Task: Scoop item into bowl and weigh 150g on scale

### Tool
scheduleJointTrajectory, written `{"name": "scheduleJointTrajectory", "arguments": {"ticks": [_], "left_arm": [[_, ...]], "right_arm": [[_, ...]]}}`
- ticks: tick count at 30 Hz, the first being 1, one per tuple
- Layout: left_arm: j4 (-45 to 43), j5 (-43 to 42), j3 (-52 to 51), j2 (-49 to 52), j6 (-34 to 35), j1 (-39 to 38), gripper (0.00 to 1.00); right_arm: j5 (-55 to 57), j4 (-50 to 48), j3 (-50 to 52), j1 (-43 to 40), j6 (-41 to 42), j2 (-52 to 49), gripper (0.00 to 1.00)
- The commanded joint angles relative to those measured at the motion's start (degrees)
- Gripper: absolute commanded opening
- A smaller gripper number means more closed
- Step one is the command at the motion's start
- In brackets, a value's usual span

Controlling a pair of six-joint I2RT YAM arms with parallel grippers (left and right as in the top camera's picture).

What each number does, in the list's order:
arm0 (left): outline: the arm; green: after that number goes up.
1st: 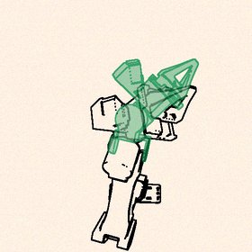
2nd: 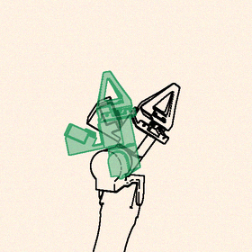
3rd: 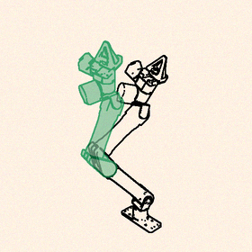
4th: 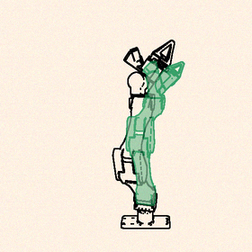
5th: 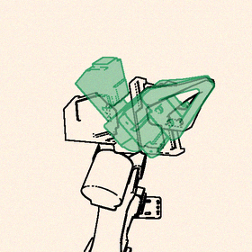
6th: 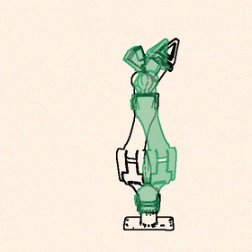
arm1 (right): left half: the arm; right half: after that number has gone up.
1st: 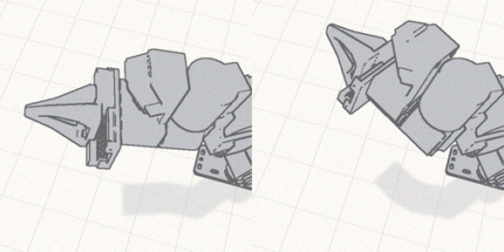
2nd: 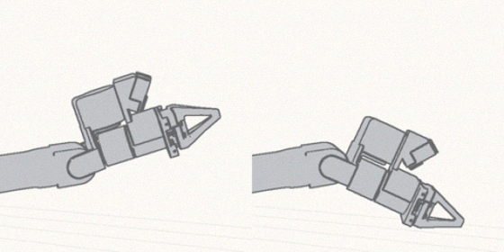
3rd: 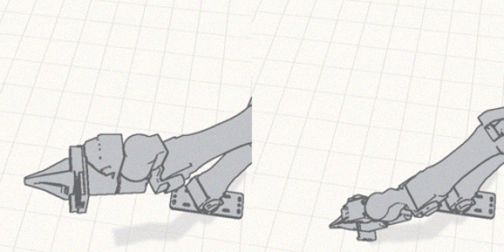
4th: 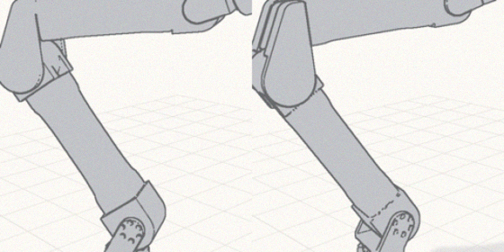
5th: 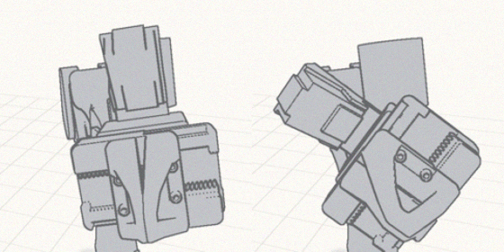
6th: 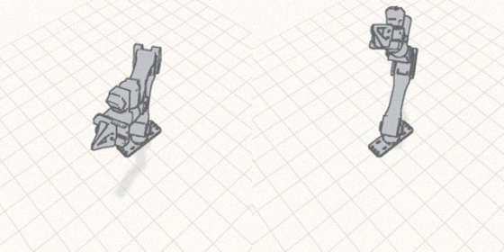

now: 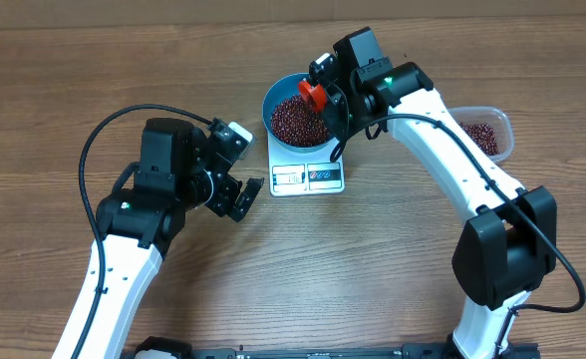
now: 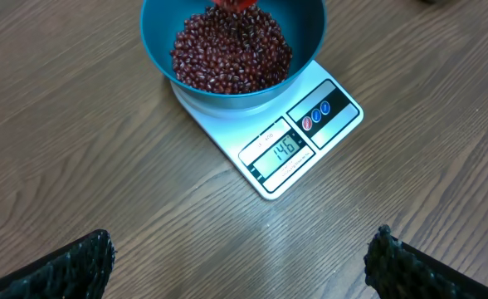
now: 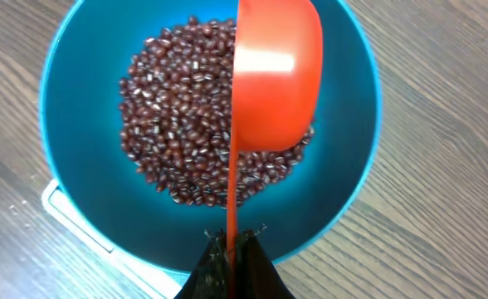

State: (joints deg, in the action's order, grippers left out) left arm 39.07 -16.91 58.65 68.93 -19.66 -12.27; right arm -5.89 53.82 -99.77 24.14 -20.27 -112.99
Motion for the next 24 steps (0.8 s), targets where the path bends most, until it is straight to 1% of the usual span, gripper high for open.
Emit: {"name": "scheduleJointTrajectory", "arguments": {"ticks": [1,5,12,15,20,24], "left_arm": [[-0.1,0.4,0.9,0.4,0.6,0.2,1.0],[-0.1,0.4,0.9,0.4,0.6,0.2,1.0],[-0.1,0.4,0.9,0.4,0.6,0.2,1.0],[-0.1,0.4,0.9,0.4,0.6,0.3,1.0],[-0.1,0.4,0.9,0.4,0.6,0.2,0.99],[-0.1,0.4,0.9,0.4,0.6,0.3,1.0]], "right_arm": [[-4.0,-0.2,-1.6,0.2,2.0,2.6,0.04],[-7.2,-0.1,-1.6,0.2,5.5,2.6,0.04],[-11.3,0.7,-1.6,-0.4,7.1,2.6,0.04],[-12.4,0.9,-1.6,-1.5,9.7,2.6,0.04],[-16.2,1.6,-1.6,-3.3,9.8,2.6,0.04],[-16.5,2.0,-1.6,-4.0,9.8,2.6,0.04]]}}
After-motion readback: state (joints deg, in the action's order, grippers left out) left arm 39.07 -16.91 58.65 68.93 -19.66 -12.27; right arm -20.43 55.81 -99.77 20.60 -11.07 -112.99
